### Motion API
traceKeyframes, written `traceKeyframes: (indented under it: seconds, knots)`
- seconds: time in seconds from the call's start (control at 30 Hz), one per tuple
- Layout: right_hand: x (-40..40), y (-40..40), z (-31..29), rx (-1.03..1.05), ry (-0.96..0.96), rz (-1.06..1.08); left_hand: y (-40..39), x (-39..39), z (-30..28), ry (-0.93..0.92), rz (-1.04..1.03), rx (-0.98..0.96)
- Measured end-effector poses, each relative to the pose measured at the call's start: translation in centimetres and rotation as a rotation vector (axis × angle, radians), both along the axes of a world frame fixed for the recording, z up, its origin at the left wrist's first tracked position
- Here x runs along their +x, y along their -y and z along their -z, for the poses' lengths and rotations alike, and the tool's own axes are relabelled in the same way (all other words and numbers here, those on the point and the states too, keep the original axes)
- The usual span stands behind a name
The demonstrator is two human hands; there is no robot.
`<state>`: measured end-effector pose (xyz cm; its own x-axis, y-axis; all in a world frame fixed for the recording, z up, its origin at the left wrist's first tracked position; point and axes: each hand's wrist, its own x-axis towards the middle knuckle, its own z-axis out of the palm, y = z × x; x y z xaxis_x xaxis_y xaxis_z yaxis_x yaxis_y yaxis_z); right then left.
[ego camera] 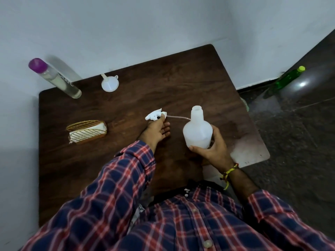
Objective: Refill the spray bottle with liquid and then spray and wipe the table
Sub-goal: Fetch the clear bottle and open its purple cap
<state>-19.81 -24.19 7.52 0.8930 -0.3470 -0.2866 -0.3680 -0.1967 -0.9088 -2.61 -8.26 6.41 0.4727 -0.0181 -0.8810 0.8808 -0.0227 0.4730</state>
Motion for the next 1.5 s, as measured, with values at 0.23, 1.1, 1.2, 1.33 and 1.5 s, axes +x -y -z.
traceKeyframes:
  seconds: [0.23,1.1,1.2,1.33,1.5]
  knots:
    - [0.3,-3.0,1.3,-0.060,-0.049,-0.149,-3.7,-0.3,-0.3,0.204,0.258,0.206]
    - [4.5,-12.5,3.6,-0.377,-0.112,-0.335,-19.4,-12.3,2.4,0.487,0.443,0.798]
    - [4.2,-12.4,3.2,-0.395,-0.145,-0.356,-19.2,-12.0,2.5,0.470,0.504,0.827]
    - [4.0,-11.5,3.1,-0.408,-0.172,-0.433,-18.5,-11.7,2.6,0.446,0.532,0.869]
    - [3.5,-9.3,2.0,-0.441,-0.137,-0.465,-19.4,-11.1,2.8,0.365,0.508,0.895]
